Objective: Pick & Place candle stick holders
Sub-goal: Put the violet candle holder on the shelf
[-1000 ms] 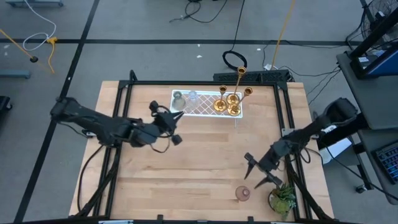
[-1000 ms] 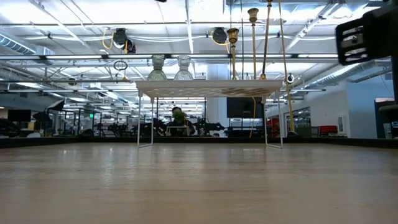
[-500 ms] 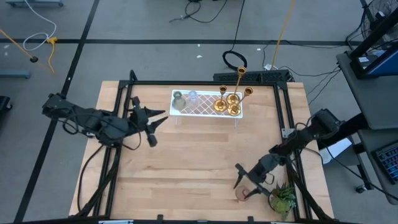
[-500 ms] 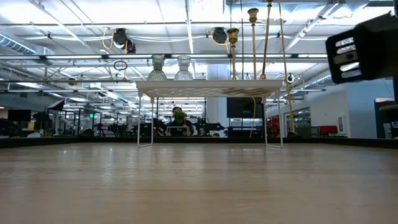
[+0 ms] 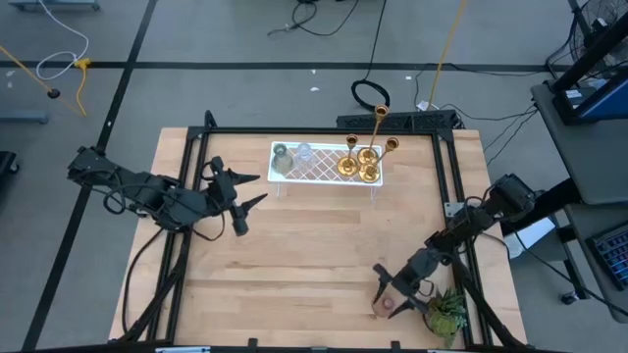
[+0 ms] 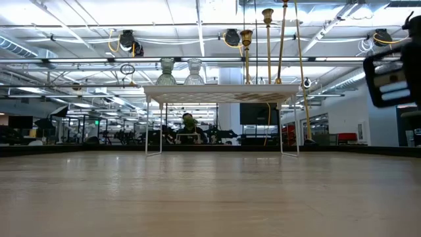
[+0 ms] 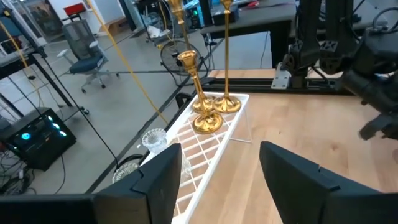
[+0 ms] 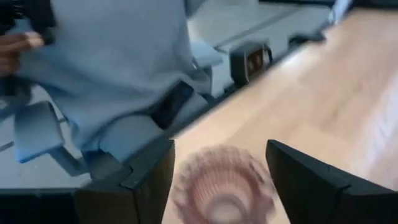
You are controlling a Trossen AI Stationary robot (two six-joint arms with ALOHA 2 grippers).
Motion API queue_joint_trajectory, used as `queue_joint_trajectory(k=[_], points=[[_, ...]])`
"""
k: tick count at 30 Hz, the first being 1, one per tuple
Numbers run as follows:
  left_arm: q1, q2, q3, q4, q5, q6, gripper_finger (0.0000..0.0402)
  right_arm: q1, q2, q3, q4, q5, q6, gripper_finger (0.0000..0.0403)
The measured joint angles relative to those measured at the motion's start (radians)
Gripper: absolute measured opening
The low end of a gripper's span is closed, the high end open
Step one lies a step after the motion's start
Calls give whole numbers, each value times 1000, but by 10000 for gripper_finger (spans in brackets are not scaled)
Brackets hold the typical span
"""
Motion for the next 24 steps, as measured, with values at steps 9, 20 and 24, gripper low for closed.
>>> queue_joint_trajectory(k=[9,20,24], points=[[0,0,0,1,14,1,225,-4,0,-26,-25,59,44,147],[0,0,0,1,13,3,225,-133,0,-9,125,121,-31,125],[0,0,0,1,13,3,225,-222,0,48,214,240,-70,141]])
